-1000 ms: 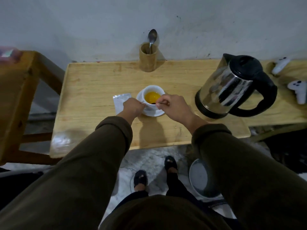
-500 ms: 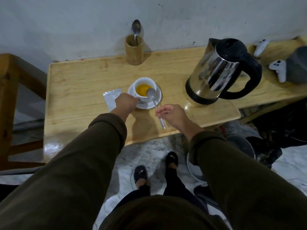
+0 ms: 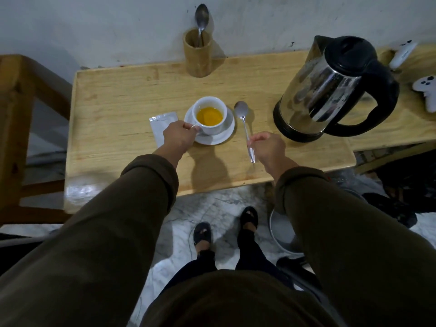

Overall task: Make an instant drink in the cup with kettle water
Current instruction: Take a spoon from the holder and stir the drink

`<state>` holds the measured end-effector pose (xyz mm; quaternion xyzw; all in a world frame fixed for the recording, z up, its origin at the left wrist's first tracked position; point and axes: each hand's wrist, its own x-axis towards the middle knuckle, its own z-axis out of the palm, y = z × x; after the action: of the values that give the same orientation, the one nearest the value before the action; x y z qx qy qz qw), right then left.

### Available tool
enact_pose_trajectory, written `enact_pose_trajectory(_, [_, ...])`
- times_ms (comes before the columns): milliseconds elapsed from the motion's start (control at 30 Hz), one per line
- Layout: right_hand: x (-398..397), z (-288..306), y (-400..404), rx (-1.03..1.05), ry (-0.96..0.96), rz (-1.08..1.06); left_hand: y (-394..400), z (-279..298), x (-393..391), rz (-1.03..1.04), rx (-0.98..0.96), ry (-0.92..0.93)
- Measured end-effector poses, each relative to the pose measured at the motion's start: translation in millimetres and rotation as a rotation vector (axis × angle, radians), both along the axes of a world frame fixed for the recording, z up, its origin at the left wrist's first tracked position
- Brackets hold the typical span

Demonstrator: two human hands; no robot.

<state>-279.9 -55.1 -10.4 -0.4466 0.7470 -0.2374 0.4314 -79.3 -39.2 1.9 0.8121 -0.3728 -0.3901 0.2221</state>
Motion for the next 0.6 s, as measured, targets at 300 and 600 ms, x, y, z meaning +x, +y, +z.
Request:
enact_pose_trajectory(300, [-10, -17, -19, 0.18, 0.097, 0.099, 0, -8, 0, 0.061, -0.039, 0.04])
enact_pose_trajectory(600, [-8, -25, -31, 0.242, 0.14, 0.133, 2, -16, 6, 0.083, -0.08, 0.105])
